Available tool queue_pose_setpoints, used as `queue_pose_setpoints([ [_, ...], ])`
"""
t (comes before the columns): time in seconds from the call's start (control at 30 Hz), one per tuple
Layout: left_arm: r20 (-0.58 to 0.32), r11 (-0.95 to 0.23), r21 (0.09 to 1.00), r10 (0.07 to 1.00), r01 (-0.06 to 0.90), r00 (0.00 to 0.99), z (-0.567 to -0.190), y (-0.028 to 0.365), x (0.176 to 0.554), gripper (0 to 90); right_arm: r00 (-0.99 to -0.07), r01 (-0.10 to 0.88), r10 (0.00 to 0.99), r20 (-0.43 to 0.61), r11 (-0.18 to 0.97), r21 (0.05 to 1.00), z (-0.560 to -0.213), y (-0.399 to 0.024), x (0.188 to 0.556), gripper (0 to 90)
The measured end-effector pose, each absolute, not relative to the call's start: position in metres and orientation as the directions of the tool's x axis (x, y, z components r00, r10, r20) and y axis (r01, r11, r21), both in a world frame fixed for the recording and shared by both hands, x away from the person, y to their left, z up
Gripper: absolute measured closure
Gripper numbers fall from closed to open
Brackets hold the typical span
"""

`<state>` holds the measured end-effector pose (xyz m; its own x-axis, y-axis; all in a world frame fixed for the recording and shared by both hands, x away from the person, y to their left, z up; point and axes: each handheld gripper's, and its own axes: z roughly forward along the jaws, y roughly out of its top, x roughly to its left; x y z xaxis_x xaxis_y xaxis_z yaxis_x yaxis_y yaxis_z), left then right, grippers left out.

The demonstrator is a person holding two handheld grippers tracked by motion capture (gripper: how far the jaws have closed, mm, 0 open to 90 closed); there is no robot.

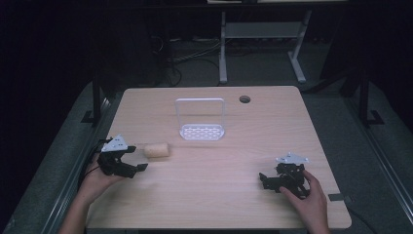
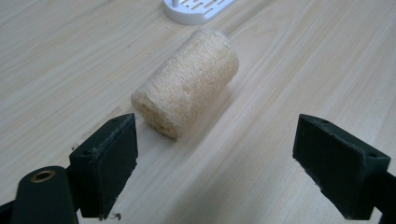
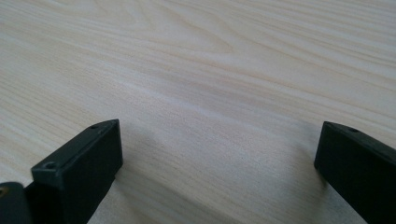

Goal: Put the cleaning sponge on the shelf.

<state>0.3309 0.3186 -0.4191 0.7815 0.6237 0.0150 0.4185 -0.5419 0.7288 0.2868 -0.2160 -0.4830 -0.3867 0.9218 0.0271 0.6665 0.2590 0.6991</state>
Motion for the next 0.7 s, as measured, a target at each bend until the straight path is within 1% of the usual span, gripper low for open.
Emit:
queue_pose_setpoints([
  [0.27,0.018,-0.549,0.729,0.612,0.408,0.791,-0.413,0.317,0.34,13.7,-0.387,0.666,0.922,0.027,0.259,0.699,-0.483,-0.216,0.287,0.5],
  [0.7,0.042,-0.609,0.703,0.551,0.367,0.833,-0.408,0.312,0.359,13.7,-0.387,0.666,0.922,0.027,0.259,0.699,-0.483,-0.216,0.287,0.5],
])
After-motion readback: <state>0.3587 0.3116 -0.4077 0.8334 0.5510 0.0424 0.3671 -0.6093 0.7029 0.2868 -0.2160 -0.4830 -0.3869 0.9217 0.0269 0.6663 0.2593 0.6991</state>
